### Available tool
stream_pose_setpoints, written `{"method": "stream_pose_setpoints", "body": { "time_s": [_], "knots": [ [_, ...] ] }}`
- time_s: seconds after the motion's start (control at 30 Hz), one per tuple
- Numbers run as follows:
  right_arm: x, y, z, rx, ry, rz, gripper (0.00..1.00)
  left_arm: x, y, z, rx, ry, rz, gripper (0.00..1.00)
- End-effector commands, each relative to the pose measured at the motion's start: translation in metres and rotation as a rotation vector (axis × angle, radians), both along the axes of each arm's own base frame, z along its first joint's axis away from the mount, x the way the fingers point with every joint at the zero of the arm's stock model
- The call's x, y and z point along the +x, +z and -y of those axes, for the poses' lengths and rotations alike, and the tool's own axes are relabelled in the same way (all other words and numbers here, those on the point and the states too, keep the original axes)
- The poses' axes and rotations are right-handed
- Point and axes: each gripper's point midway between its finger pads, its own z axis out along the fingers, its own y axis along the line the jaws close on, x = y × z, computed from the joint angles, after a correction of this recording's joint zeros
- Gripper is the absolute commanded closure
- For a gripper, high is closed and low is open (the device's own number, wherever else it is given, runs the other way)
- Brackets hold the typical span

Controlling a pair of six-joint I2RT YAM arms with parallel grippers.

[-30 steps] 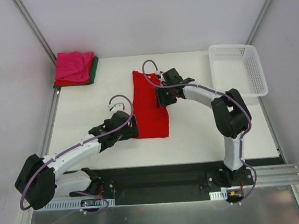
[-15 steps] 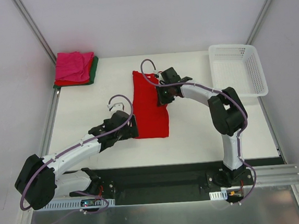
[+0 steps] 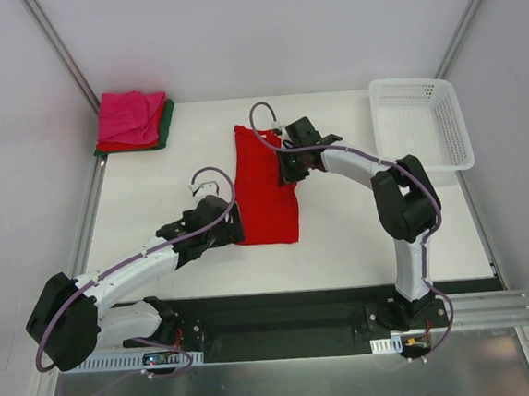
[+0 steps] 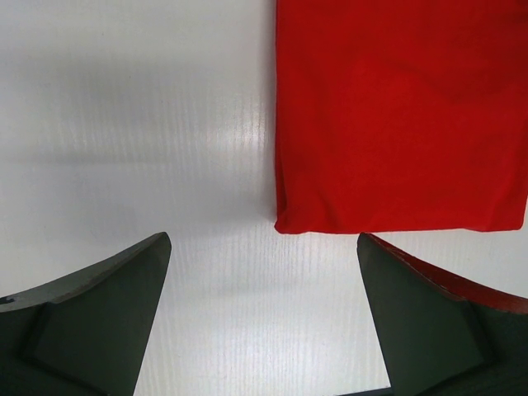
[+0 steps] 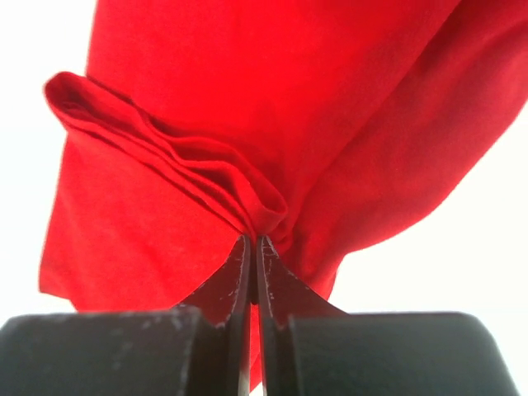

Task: Fold and stack the t-shirts
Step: Fold the folded rectangular tshirt in 1/3 of the way

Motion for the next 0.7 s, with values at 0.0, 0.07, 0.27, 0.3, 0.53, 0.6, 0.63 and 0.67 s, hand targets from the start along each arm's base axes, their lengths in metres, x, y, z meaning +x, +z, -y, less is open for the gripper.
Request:
{"method": "stream_pose_setpoints", "body": {
  "time_s": [0.0, 0.07, 0.27, 0.3, 0.53, 0.6, 0.63, 0.67],
  "knots": [
    [0.009, 0.051, 0.001, 0.053, -0.003, 0.112, 0.99, 0.004, 0.004, -0.002, 0.012, 0.000, 0.011, 0.03],
    [0.009, 0.055, 0.003, 0.052, -0.007, 0.120, 0.99, 0.004, 0.004, -0.002, 0.012, 0.002, 0.009, 0.03],
    [0.012, 0.061, 0.013, 0.039, -0.030, 0.137, 0.99, 0.004, 0.004, -0.002, 0.011, 0.001, 0.008, 0.03],
    [0.012, 0.061, 0.014, 0.035, -0.032, 0.137, 0.99, 0.004, 0.004, -0.002, 0.012, 0.001, 0.007, 0.03],
    [0.013, 0.054, 0.025, 0.014, -0.054, 0.129, 0.99, 0.004, 0.003, -0.001, 0.012, 0.000, 0.005, 0.03],
    [0.012, 0.052, 0.026, 0.009, -0.058, 0.125, 0.99, 0.004, 0.003, -0.001, 0.014, -0.001, 0.004, 0.03],
    [0.012, 0.050, 0.026, 0.004, -0.062, 0.123, 0.99, 0.004, 0.003, -0.001, 0.013, 0.000, 0.004, 0.03],
    [0.012, 0.047, 0.027, -0.001, -0.062, 0.120, 0.99, 0.004, 0.003, -0.001, 0.013, 0.000, 0.004, 0.03]
  ]
}}
